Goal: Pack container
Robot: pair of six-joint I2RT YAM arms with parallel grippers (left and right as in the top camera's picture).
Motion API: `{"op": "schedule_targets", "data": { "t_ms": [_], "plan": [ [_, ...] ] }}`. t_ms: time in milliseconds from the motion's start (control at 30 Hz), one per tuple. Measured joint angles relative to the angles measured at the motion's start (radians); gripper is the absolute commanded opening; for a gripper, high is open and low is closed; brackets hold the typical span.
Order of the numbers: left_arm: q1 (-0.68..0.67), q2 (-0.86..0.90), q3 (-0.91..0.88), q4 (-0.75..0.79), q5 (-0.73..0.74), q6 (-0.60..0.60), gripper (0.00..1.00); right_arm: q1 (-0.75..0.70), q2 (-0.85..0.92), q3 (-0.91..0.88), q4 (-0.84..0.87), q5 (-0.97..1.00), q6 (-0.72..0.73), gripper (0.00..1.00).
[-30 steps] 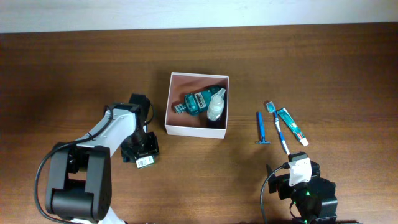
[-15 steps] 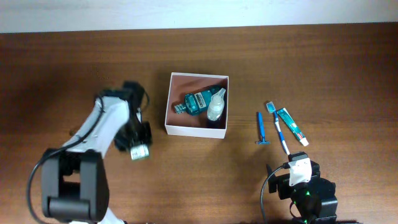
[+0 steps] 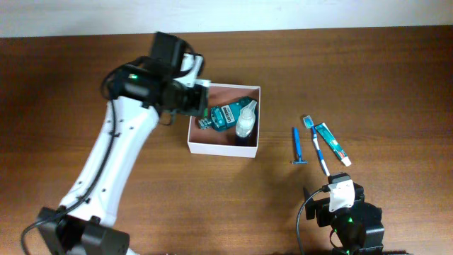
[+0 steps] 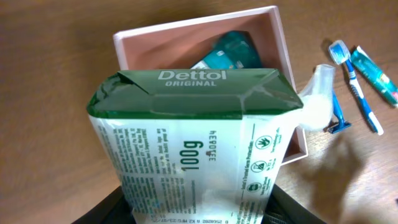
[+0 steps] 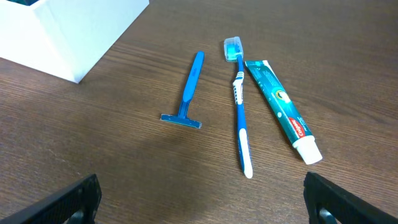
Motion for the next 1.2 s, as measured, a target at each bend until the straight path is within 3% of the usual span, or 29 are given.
{"op": "schedule_targets", "data": {
  "t_ms": [267,367,467,600,667,933,1200],
  "plan": [
    [-0.028,0.18,0.0,0.076,-0.05,0.019,0.48,0.0,0.0,0.0,0.0,0.0,0.0,0.99],
    [-0.022,0.245,-0.001,0.106,-0.059,0.023,0.62,0.0,0.0,0.0,0.0,0.0,0.0,0.99],
    [-0.02,0.286,-0.002,0.15,-0.062,0.036,0.85,0.0,0.0,0.0,0.0,0.0,0.0,0.99],
    [-0.021,0.299,-0.002,0.193,-0.061,0.034,0.99,0.0,0.0,0.0,0.0,0.0,0.0,0.98],
    [-0.021,0.299,0.006,0.18,-0.061,0.035,1.0,0.0,0.0,0.0,0.0,0.0,0.0,0.99],
    [0.026,0.301,0.291,-0.172,-0.06,0.034,0.99,0.0,0.0,0.0,0.0,0.0,0.0,0.99],
    [0.273,0.225,0.586,-0.484,-0.064,0.008,0.99,0.0,0.0,0.0,0.0,0.0,0.0,0.99]
  ]
}}
